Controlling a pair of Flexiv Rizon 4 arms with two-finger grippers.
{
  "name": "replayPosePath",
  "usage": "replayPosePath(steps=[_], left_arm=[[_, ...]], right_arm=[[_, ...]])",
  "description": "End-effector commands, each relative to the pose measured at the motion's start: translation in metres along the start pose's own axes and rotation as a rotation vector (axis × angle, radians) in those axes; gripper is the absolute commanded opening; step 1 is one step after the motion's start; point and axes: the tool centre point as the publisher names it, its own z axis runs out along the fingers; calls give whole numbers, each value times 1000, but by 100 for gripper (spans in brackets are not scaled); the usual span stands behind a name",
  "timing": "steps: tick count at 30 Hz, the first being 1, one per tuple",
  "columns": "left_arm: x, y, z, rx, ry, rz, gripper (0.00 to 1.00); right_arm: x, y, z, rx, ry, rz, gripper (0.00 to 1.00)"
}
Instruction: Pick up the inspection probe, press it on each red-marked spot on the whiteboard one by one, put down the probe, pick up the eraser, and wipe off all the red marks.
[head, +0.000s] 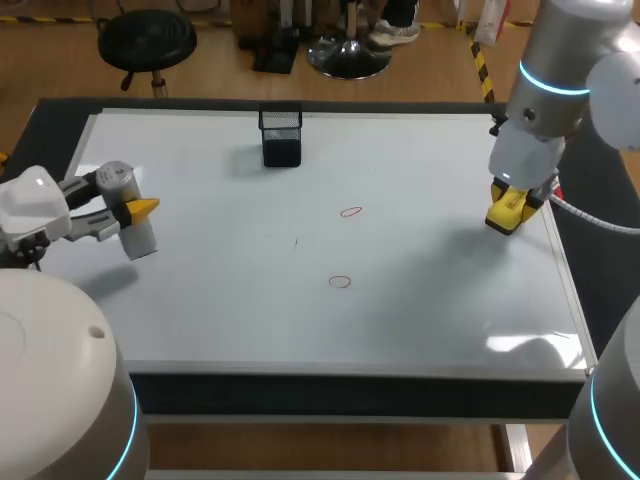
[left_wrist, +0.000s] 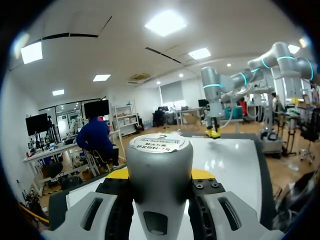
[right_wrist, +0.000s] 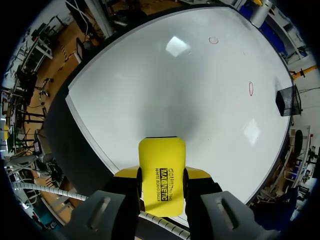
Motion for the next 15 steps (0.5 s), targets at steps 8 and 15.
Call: replayPosePath(steps=[8, 15], left_arm=[[10, -13, 73, 39, 145, 24, 0], [21, -21, 122, 55, 218, 26, 0]], right_arm=[[0, -1, -1, 2, 2, -2, 0], [0, -1, -1, 2, 2, -2, 0]])
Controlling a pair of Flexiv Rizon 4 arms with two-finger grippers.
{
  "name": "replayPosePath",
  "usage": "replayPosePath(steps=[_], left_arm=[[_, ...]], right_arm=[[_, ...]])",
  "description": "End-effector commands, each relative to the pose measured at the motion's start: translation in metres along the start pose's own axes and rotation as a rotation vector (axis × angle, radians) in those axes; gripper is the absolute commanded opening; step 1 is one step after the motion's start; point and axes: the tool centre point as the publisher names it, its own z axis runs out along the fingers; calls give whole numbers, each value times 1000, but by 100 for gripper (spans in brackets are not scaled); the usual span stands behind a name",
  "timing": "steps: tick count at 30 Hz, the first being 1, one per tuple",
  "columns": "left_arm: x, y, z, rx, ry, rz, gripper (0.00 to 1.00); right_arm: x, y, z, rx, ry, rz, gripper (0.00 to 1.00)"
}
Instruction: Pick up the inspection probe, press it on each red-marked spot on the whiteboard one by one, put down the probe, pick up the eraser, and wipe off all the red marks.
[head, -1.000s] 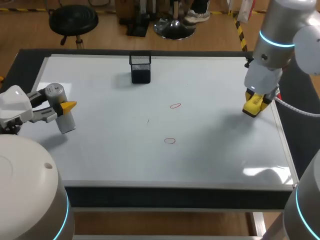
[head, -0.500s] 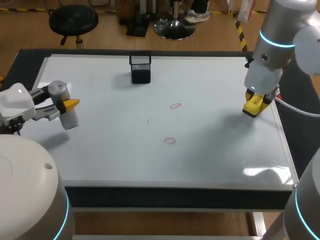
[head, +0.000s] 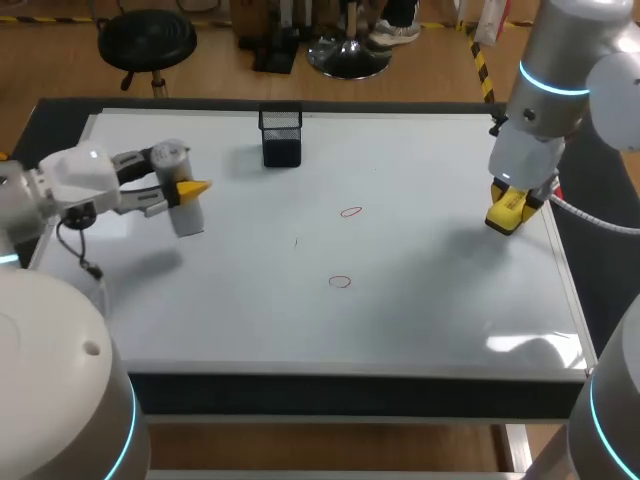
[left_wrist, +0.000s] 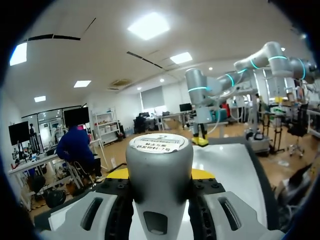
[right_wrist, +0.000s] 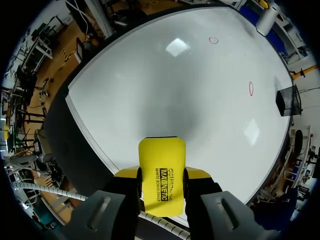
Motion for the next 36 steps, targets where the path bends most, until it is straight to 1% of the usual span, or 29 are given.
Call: replayPosePath(steps=[1, 7, 13, 19, 22, 26, 33, 36], left_arm=[[-9, 3, 52, 10, 54, -8, 0], [-2, -4, 97, 40, 126, -7, 0], [7, -9, 134, 45, 186, 3, 0], [18, -9, 163, 53, 242, -6, 0], [27, -11, 177, 56, 285, -4, 0], [39, -13, 193, 63, 316, -13, 0], [55, -8, 220, 75, 377, -21, 0], [59, -7, 229, 74, 391, -22, 0]], right_arm=[[0, -1, -1, 1, 2, -2, 0], [0, -1, -1, 1, 2, -2, 0], [0, -1, -1, 1, 2, -2, 0], [0, -1, -1, 1, 2, -2, 0], [0, -1, -1, 1, 2, -2, 0], [0, -1, -1, 1, 2, -2, 0], [0, -1, -1, 1, 2, -2, 0], [0, -1, -1, 1, 2, -2, 0]])
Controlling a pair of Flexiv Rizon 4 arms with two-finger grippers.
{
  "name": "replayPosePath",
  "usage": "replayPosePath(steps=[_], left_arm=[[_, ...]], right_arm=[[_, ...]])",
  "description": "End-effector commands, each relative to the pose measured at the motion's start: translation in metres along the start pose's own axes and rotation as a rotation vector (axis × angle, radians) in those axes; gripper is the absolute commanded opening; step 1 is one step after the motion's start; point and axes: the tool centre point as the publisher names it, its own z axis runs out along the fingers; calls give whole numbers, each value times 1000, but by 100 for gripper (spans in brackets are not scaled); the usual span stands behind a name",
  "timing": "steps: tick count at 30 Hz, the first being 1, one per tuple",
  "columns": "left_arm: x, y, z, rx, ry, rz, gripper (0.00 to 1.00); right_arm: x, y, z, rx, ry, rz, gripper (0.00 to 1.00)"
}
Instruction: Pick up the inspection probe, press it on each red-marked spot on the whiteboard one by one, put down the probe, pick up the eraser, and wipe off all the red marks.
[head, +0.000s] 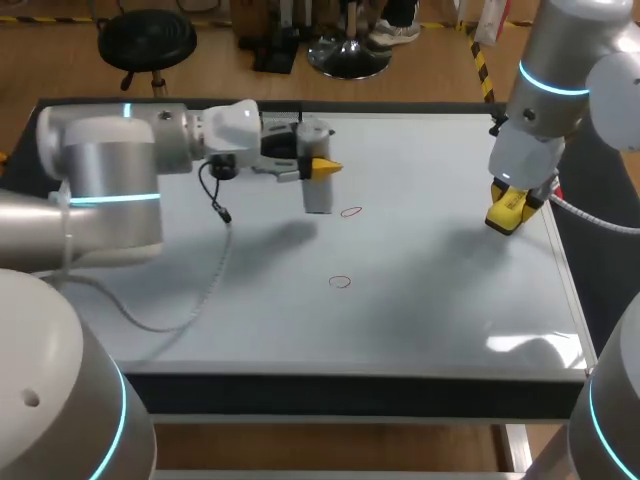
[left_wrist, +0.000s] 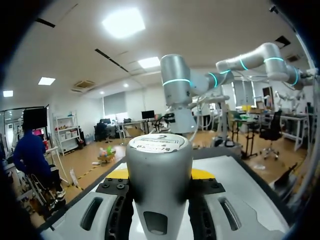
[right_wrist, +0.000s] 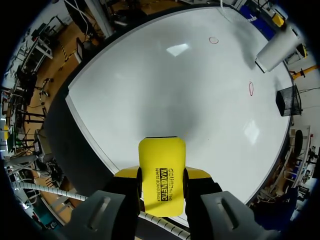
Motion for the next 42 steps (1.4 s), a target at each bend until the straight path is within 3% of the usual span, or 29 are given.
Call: replayPosePath(steps=[1, 14, 42], left_arm=[[-8, 6, 27, 8, 40, -3, 0], [-17, 14, 46, 10, 68, -3, 0], [-17, 31, 56, 7, 98, -30, 0]], right_arm=[[0, -1, -1, 1, 2, -2, 0], [0, -1, -1, 1, 2, -2, 0], [0, -1, -1, 1, 2, -2, 0]])
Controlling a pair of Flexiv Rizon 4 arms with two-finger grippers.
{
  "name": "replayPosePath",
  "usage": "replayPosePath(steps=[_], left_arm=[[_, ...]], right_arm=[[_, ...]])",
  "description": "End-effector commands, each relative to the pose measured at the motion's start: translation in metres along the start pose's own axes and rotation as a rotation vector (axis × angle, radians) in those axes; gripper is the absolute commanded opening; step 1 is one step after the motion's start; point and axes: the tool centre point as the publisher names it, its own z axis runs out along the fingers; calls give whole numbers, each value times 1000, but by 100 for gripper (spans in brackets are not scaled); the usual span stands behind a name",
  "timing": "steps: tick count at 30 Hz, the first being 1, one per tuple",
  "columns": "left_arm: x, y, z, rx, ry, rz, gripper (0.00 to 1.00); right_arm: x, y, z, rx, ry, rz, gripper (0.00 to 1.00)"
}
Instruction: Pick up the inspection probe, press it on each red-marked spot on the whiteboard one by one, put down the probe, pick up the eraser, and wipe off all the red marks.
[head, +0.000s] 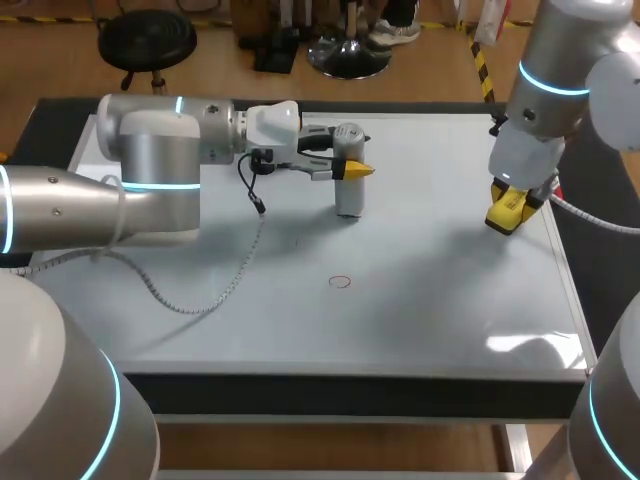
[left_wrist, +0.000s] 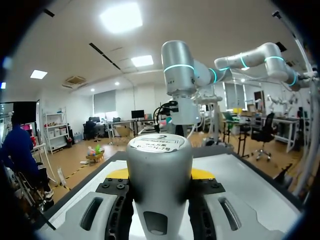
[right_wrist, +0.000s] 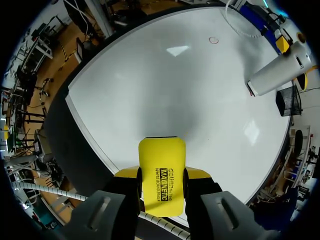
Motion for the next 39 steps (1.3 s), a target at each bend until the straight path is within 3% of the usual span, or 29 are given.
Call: replayPosePath(steps=[1, 39], left_arm=[[-1, 1, 2, -4, -1, 1, 0], [-4, 9, 0, -36, -21, -7, 0]], right_arm=[[0, -1, -1, 1, 2, -2, 0], [0, -1, -1, 1, 2, -2, 0]])
